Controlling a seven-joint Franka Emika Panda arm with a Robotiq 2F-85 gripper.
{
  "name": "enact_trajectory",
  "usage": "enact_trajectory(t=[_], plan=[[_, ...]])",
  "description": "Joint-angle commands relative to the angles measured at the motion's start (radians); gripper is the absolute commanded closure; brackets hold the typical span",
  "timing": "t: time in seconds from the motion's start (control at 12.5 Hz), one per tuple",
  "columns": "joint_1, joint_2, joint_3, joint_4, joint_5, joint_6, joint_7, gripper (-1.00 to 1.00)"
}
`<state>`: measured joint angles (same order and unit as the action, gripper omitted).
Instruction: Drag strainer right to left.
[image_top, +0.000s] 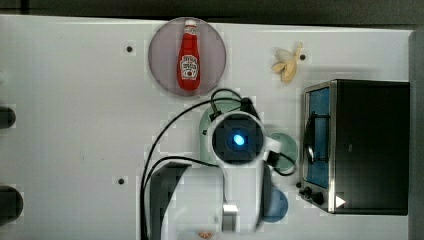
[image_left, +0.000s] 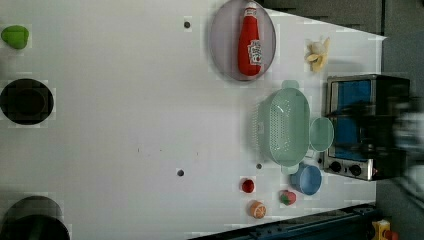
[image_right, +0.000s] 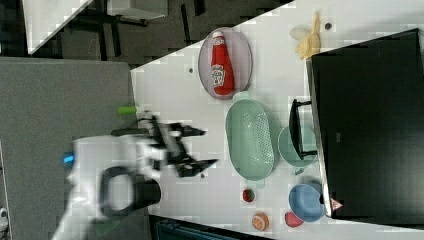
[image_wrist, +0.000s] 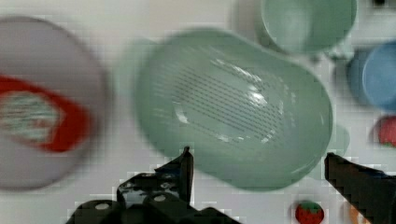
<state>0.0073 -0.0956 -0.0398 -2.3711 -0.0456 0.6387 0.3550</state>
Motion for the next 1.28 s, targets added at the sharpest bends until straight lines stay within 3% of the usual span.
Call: enact_trajectory(t=[0.08, 0.64, 1.28], plan=[[0.003, 0.104, -0.003, -0.079, -0.003, 0.209, 0.211, -1.0], [0.019, 0.407, 0.021, -0.086, -0.003, 0.568, 0.4, -1.0], [0.06, 0.468, 0.075, -0.08, 0.008, 0.603, 0.403, -1.0]])
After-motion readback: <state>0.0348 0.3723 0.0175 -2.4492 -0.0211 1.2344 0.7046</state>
